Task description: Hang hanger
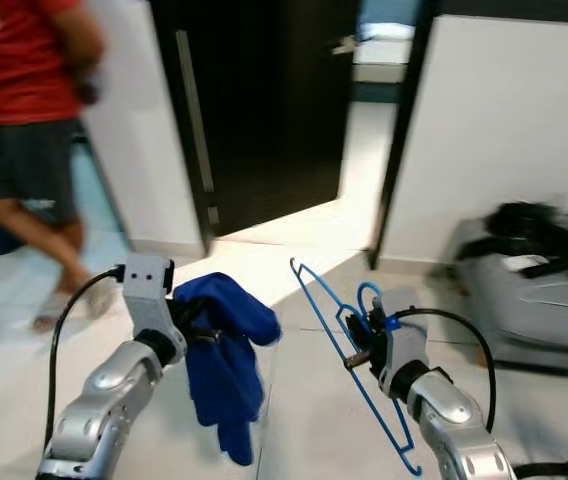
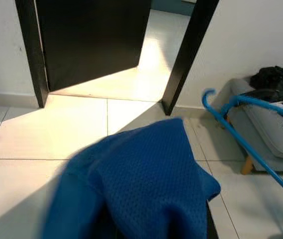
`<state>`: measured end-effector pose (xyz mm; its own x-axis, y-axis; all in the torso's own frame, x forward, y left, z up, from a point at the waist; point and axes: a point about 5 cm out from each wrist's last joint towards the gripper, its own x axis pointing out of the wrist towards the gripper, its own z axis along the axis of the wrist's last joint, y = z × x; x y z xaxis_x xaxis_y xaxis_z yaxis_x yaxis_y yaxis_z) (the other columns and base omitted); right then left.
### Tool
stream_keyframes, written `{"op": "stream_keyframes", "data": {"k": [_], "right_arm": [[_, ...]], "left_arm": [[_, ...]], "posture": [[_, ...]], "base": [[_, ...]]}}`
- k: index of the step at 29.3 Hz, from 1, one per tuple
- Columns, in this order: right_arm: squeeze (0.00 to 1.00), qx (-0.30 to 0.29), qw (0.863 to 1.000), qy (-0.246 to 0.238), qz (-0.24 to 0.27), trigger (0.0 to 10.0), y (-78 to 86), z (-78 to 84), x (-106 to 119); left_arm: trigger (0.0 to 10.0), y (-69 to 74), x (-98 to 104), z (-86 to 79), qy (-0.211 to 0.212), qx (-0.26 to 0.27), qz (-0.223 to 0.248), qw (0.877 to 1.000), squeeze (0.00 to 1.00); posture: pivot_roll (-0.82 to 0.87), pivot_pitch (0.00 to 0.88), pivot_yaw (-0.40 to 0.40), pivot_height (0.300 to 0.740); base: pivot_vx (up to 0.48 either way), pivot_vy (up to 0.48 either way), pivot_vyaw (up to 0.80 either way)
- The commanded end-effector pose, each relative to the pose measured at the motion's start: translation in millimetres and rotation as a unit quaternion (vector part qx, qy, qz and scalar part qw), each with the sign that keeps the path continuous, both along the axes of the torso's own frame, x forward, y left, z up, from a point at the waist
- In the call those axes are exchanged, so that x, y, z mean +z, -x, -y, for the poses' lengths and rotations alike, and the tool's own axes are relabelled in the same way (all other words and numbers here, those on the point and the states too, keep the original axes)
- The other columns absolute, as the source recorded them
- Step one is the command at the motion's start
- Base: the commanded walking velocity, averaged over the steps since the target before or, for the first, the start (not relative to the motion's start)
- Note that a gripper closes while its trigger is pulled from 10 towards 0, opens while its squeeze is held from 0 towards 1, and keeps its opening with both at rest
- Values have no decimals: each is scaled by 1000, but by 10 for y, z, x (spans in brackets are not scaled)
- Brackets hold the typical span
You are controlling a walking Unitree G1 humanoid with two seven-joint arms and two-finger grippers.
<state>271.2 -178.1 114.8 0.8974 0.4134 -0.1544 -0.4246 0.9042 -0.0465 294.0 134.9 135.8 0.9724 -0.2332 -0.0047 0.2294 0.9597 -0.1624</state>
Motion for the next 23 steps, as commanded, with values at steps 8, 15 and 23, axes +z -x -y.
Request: {"op": "stream_keyframes", "data": {"k": [8, 15, 23], "right_arm": [[0, 23, 1000, -6, 4, 10000, -19, -55, 12], [0, 20, 1000, -18, 9, 10000, 32, -67, 38], [0, 31, 999, -27, 14, 10000, 53, -129, 66]], "left_arm": [[10000, 45, 46, 62, -7, -10, 21, 1000, 0], [10000, 20, 69, 50, 0, -10, 23, 1000, 0], [10000, 30, 88, 4, -4, -10, 23, 1000, 0]], "posture": [[39, 0, -59, 740], [13, 0, -34, 740], [5, 0, -17, 740]], "base": [[0, 0, 780], [0, 0, 778], [0, 0, 779]]}}
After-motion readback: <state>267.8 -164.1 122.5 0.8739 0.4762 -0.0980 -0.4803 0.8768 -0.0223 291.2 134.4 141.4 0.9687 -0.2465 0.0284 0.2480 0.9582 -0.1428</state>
